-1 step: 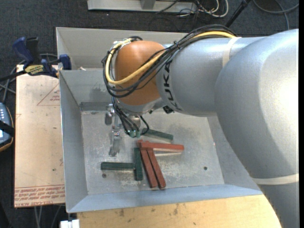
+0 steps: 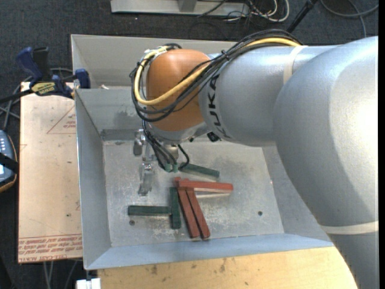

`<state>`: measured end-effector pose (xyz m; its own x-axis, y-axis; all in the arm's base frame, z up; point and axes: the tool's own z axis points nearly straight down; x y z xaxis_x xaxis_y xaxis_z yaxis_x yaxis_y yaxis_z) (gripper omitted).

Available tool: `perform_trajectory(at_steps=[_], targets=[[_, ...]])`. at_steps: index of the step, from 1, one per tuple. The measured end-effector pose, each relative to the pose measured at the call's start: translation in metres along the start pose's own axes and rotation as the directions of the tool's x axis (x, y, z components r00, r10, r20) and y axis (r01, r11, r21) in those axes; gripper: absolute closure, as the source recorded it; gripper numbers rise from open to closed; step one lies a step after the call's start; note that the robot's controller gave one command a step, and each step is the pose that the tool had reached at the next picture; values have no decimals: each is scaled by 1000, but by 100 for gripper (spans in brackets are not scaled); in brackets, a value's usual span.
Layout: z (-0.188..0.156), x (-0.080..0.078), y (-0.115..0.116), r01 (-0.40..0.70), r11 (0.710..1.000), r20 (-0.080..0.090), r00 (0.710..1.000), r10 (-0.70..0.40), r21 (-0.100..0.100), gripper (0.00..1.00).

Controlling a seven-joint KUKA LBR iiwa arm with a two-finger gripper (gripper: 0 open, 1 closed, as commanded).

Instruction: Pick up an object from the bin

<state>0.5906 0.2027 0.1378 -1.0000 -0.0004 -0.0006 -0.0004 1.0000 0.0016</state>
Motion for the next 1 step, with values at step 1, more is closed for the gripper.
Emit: perform_trajectory(at_steps=[1], targets=[[51,54,-18,55,999,4,998,-55,0,0]])
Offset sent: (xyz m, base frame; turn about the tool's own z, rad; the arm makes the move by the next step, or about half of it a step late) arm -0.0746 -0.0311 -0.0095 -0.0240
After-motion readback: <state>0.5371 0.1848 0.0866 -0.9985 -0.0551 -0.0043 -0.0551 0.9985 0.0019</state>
